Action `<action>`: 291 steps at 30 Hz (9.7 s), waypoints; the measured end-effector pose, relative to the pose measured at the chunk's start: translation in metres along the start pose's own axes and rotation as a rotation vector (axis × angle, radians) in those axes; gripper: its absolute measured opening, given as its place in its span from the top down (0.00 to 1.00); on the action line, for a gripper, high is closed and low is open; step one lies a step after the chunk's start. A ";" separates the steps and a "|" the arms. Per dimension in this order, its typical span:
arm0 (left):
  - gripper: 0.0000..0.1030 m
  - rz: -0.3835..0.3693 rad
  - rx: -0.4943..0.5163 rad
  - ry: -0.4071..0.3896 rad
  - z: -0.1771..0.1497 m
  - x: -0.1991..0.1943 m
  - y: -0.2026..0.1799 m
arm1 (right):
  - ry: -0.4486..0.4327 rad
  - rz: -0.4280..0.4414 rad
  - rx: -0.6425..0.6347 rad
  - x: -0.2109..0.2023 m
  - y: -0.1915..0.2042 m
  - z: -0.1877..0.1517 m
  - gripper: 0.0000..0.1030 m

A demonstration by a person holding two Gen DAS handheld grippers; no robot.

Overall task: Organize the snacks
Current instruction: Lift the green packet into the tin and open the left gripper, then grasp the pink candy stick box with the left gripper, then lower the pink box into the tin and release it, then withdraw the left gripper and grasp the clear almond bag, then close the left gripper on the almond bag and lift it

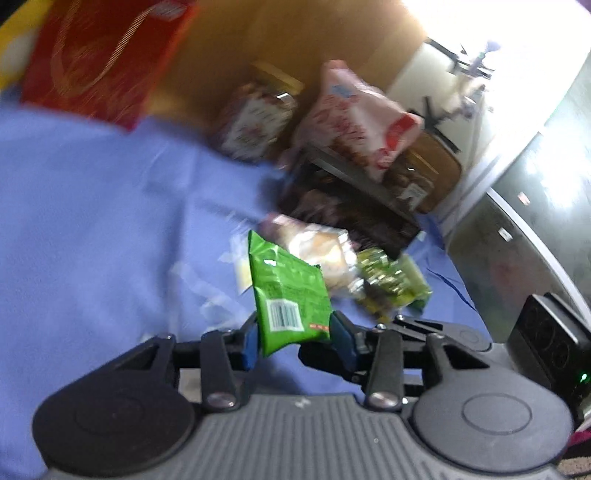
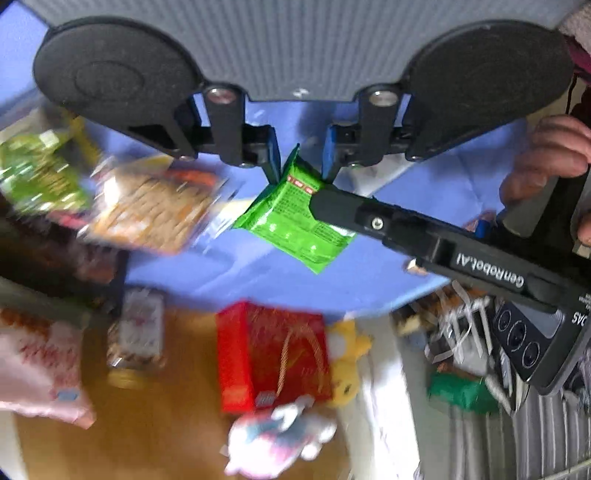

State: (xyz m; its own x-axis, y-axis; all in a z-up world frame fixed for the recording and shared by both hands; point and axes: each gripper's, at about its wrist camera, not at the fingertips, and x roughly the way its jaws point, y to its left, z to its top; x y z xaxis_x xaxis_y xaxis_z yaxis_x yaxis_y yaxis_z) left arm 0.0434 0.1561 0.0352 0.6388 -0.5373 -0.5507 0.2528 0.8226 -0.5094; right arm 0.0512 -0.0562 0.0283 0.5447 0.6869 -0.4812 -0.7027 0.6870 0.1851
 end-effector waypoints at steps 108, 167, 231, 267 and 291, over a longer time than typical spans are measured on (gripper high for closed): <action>0.42 -0.037 0.128 0.021 0.142 0.163 -0.069 | -0.204 -0.462 0.143 -0.036 -0.154 0.066 0.65; 0.89 0.512 0.204 0.076 0.140 0.184 -0.067 | -0.032 -0.470 0.442 -0.014 -0.230 0.046 0.60; 0.59 0.062 0.017 -0.015 -0.036 0.002 -0.020 | 0.044 -0.038 0.066 -0.034 -0.003 -0.036 0.54; 0.54 0.154 0.066 0.082 -0.005 0.081 -0.042 | -0.029 -0.200 0.065 -0.039 -0.029 -0.042 0.41; 0.62 0.141 0.061 0.036 0.001 0.071 -0.044 | -0.093 -0.304 -0.020 -0.042 -0.020 -0.035 0.85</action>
State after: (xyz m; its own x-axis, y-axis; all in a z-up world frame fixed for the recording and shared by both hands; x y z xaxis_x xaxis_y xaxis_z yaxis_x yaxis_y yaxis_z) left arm 0.0783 0.0819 0.0192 0.6451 -0.4208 -0.6378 0.2068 0.8997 -0.3843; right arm 0.0257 -0.1073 0.0146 0.7698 0.4703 -0.4316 -0.5098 0.8599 0.0276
